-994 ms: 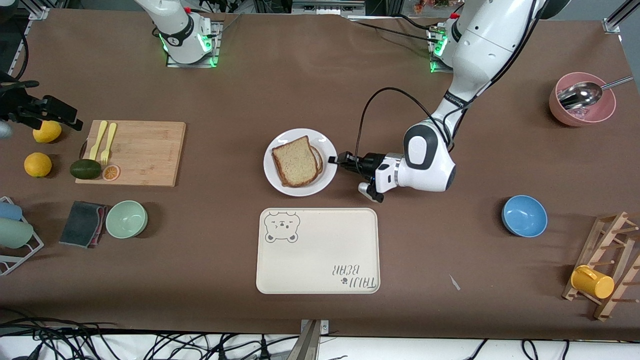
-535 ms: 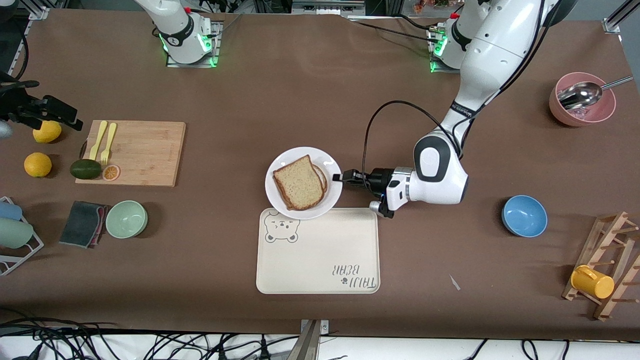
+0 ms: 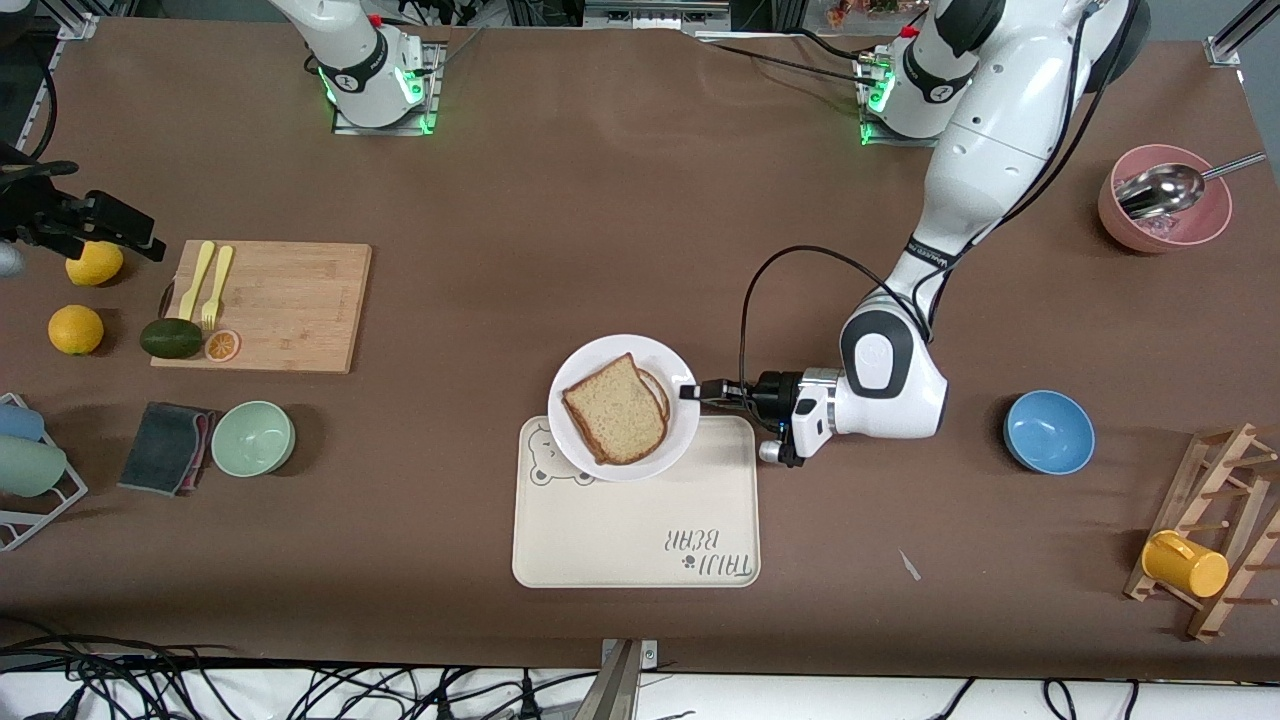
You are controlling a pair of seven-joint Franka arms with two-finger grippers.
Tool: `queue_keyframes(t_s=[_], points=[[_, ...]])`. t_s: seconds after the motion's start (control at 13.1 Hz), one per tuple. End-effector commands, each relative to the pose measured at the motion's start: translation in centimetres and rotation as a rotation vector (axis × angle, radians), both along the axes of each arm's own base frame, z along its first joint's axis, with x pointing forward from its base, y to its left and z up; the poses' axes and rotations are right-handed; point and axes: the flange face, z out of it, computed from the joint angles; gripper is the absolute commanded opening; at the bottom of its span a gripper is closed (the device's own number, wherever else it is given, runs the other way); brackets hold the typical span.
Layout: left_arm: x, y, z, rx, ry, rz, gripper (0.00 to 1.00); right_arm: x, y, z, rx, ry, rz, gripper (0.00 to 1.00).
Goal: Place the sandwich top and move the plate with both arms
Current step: 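Slide the plate with the left gripper onto the bear placemat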
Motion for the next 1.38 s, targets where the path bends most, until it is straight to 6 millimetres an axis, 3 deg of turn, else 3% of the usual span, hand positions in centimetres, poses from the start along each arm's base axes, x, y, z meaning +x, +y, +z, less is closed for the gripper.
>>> queue_keyframes(t_s=[0.0, 0.15, 0.46, 0.76, 1.07, 1.3], points=[[3.9, 0.8, -1.2, -0.029, 0.012, 0.074, 0.0, 0.2, 0.1, 0.5, 0.005, -0.007, -0.011, 1.0], [5.3, 1.3, -1.6, -0.02, 0.011, 0.098, 0.0, 0.2, 0.1, 0.5, 0.004, -0.008, -0.011, 1.0], [5.9, 1.4, -2.1, -0.025, 0.003, 0.11, 0.0, 0.3, 0.1, 0.5, 0.004, -0.008, -0.01, 1.0], [7.1, 0.3, -3.0, 0.01, 0.005, 0.185, 0.0, 0.3, 0.1, 0.6, 0.004, -0.01, -0.011, 1.0], [6.9, -1.0, -4.8, 0.021, 0.0, 0.188, 0.0, 0.2, 0.1, 0.5, 0.005, -0.007, -0.011, 1.0], [6.9, -0.7, -5.1, 0.026, -0.004, 0.194, 0.0, 0.2, 0.1, 0.6, 0.004, -0.008, -0.011, 1.0]])
